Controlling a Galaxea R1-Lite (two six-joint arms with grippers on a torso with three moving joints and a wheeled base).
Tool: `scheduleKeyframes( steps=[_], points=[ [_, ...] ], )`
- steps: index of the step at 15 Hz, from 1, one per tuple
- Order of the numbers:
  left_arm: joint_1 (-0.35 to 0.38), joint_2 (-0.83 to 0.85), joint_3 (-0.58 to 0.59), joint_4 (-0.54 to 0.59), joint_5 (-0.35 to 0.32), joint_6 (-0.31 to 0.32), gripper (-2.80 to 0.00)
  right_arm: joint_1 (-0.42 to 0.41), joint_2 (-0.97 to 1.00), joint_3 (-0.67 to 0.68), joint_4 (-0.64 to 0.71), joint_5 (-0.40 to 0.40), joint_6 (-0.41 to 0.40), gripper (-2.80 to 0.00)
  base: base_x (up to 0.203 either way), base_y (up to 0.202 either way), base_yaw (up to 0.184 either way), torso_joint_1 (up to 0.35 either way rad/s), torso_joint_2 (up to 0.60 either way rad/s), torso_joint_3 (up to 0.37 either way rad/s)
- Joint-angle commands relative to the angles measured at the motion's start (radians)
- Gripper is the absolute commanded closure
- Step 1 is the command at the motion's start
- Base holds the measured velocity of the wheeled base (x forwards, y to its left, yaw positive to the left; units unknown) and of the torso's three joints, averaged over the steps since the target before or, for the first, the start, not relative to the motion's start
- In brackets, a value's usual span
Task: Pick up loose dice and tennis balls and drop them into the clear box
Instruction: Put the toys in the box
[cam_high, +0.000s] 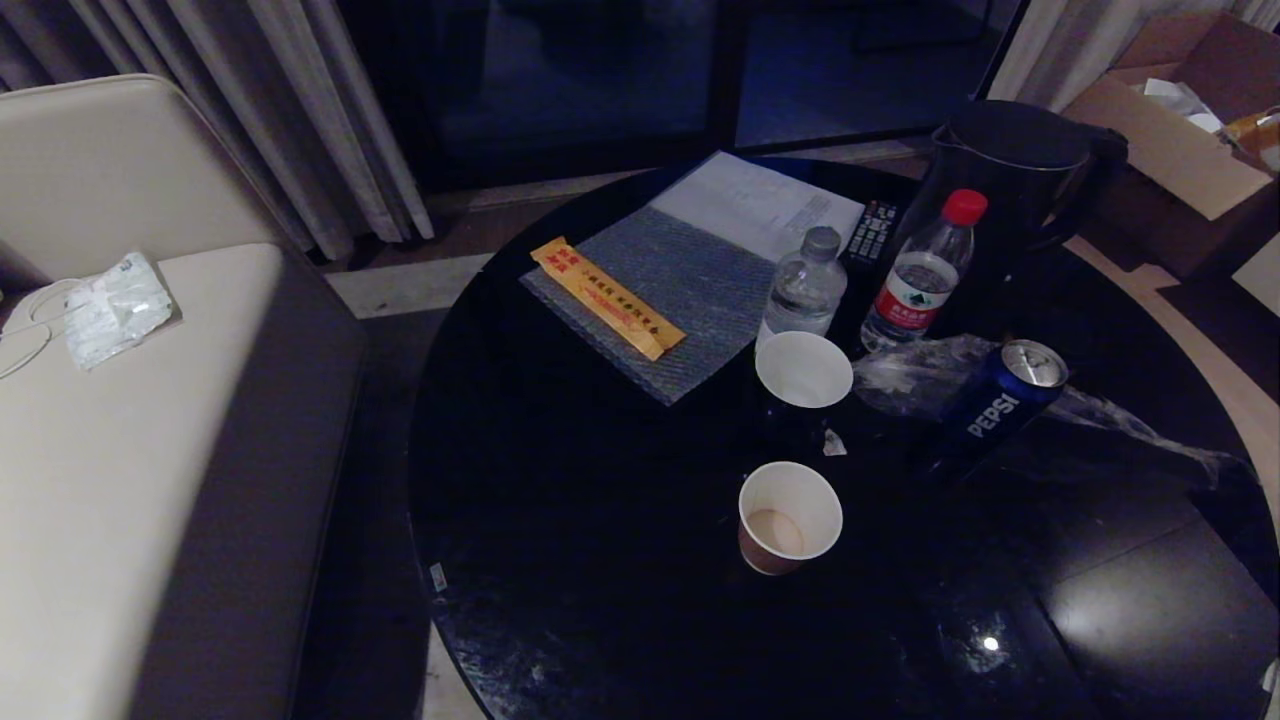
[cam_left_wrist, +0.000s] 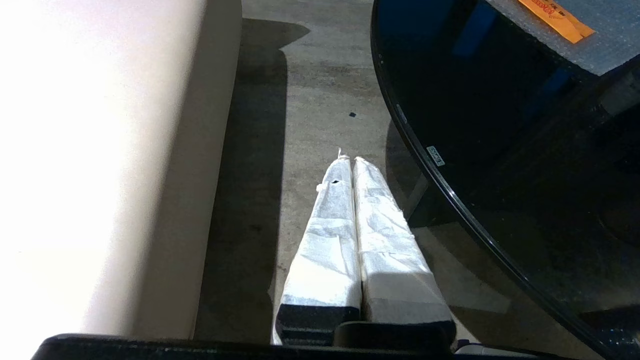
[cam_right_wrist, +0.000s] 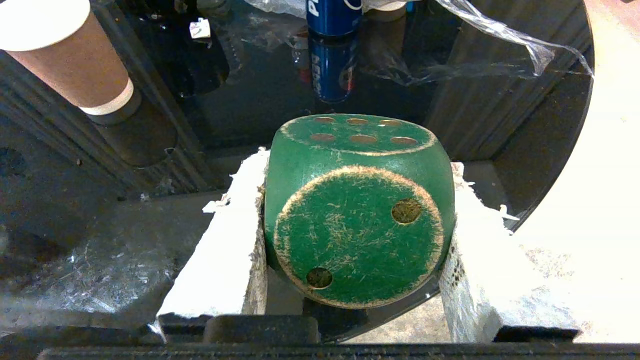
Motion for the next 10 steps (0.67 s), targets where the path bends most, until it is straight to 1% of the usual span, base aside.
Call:
scheduleKeyframes(
  steps=[1, 8, 10],
  points=[
    [0.0, 0.0, 0.0, 0.0, 0.002, -0.003, 0.0, 0.001, 0.002, 0.009, -0.001, 0.0, 0.0, 0.0, 0.0, 0.0, 0.0, 0.0, 0.0, 0.0],
    [0.0, -0.001, 0.0, 0.0, 0.001, -0.006, 0.0, 0.001, 0.002, 0.009, -0.001, 0.0, 0.0, 0.0, 0.0, 0.0, 0.0, 0.0, 0.0, 0.0],
    [0.0, 0.0, 0.0, 0.0, 0.001, -0.006, 0.0, 0.001, 0.002, 0.009, -0.001, 0.001, -0.001, 0.0, 0.0, 0.0, 0.0, 0.001, 0.0, 0.082]
  ],
)
